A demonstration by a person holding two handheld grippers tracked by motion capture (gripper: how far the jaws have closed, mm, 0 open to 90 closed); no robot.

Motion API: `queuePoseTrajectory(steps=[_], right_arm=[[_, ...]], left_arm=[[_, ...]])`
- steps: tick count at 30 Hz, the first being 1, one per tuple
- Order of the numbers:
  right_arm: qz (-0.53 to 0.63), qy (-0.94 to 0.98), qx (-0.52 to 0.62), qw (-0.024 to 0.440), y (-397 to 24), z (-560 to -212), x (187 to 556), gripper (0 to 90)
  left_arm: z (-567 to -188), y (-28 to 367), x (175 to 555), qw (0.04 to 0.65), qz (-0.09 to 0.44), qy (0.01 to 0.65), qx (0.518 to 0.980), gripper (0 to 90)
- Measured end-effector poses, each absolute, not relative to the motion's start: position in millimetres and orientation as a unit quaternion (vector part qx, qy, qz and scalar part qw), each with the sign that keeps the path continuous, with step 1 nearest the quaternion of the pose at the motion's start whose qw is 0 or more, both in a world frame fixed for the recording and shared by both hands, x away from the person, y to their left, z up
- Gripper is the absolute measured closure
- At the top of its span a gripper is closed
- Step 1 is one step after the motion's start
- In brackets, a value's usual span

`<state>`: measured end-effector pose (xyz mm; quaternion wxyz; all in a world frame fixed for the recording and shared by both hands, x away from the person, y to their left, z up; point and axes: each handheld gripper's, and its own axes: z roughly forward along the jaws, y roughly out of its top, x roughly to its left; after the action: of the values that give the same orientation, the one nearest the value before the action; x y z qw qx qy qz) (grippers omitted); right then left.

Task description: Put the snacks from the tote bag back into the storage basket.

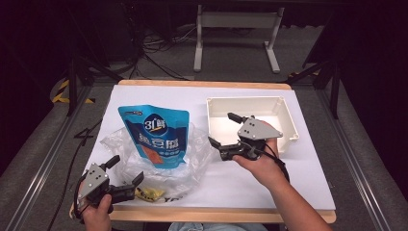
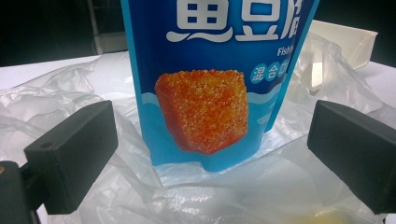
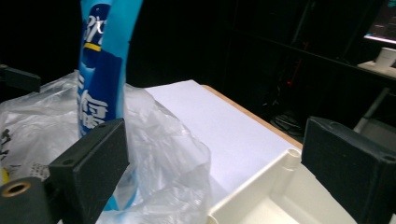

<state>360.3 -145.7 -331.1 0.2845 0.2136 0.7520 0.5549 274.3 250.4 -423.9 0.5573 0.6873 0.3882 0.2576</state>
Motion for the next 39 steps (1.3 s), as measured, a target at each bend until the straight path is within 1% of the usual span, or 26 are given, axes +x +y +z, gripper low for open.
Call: queuePoseTrajectory(steps=[6,10,22,36,39], right_arm=[[0.559,0.758,0.205,0.268,-130,-335,362,9.2],[0.547,0.772,0.191,0.263,-116,-340,364,11.7],[0.564,0.777,0.167,0.224,-77,-355,371,10.2],[0.560,0.786,0.156,0.211,-53,-374,379,9.2],[0.560,0.790,0.158,0.194,-48,-379,381,9.3]], left_arm=[[-424,251,274,0.558,0.256,0.389,0.687,2.5],[-424,251,275,0.559,0.255,0.388,0.687,2.5],[-423,251,276,0.558,0.251,0.387,0.690,2.5],[-423,251,276,0.559,0.250,0.386,0.690,2.5],[-423,252,276,0.559,0.250,0.387,0.690,2.5]])
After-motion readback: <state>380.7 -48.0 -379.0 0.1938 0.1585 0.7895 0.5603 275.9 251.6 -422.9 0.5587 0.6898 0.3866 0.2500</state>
